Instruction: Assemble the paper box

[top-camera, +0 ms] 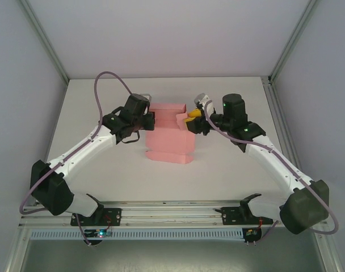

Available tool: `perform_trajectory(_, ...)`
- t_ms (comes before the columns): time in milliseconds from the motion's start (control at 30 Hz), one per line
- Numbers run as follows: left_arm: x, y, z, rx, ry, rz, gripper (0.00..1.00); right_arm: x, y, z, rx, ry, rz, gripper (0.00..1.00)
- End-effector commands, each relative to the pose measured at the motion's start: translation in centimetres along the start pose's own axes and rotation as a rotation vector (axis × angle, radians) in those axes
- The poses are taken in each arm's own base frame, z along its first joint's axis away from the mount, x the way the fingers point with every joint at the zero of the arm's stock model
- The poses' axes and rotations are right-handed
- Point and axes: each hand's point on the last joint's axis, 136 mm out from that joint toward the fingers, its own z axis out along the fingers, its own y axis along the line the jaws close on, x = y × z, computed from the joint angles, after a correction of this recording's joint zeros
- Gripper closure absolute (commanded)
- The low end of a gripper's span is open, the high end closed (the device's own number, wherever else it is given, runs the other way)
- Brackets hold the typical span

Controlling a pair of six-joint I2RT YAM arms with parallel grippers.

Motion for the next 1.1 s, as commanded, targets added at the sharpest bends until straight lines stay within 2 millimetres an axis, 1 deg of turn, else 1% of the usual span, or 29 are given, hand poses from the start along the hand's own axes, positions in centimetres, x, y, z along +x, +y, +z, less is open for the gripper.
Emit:
perform_trajectory(0,-0.3,-0.2,0.0,-0.003,0.014,-0.033,1.0,-0.5,-0.3,0.6,0.064,0.03,-0.04,0.61)
perform_trajectory(100,-0.2,-0.8,0.1,0.025,0.029,-0.042,1.0,-0.2,-0.8,1.4,0.171,0.053,-0.06,0.62)
perform_trajectory(167,-0.2,-1.1,0.2,0.041,0.035,-0.048,1.0,-0.2,-1.9,1.7,0.313,0.054,-0.095,0.62)
perform_trajectory(267,-0.2,-1.3,-0.1,0.053,0.037,-0.06,1.0,-0.5,-3.8,1.5,0.522,0.032,-0.117,0.62)
perform_trajectory(367,-0.1,-1.4,-0.2,0.058,0.039,-0.077,1.0,-0.7,-5.0,1.4,0.667,-0.007,-0.123,0.63)
perform_trajectory(467,0.1,-1.4,-0.2,0.058,0.046,-0.087,1.0,-1.1,-5.1,1.6,0.722,-0.027,-0.141,0.72)
perform_trajectory(567,0.3,-1.6,-0.3,0.064,0.052,-0.102,1.0,-1.3,-5.5,1.7,0.777,-0.026,-0.146,0.77)
perform_trajectory(633,0.4,-2.0,-0.5,0.078,0.061,-0.116,1.0,-1.1,-6.4,1.5,0.863,0.002,-0.168,0.81)
perform_trajectory(733,0.9,-2.7,-0.7,0.093,0.079,-0.155,1.0,-0.6,-7.9,1.0,1.031,0.053,-0.211,0.9)
perform_trajectory(800,1.1,-3.1,-1.0,0.093,0.095,-0.193,1.0,-0.4,-8.8,0.3,1.139,0.079,-0.217,0.92)
perform_trajectory(900,1.3,-3.2,-1.5,0.057,0.112,-0.243,1.0,-0.1,-9.8,-0.1,1.232,0.111,-0.242,0.94)
perform_trajectory(1067,1.9,-3.6,-1.8,0.045,0.136,-0.322,1.0,0.3,-11.0,-1.0,1.418,0.214,-0.367,0.96)
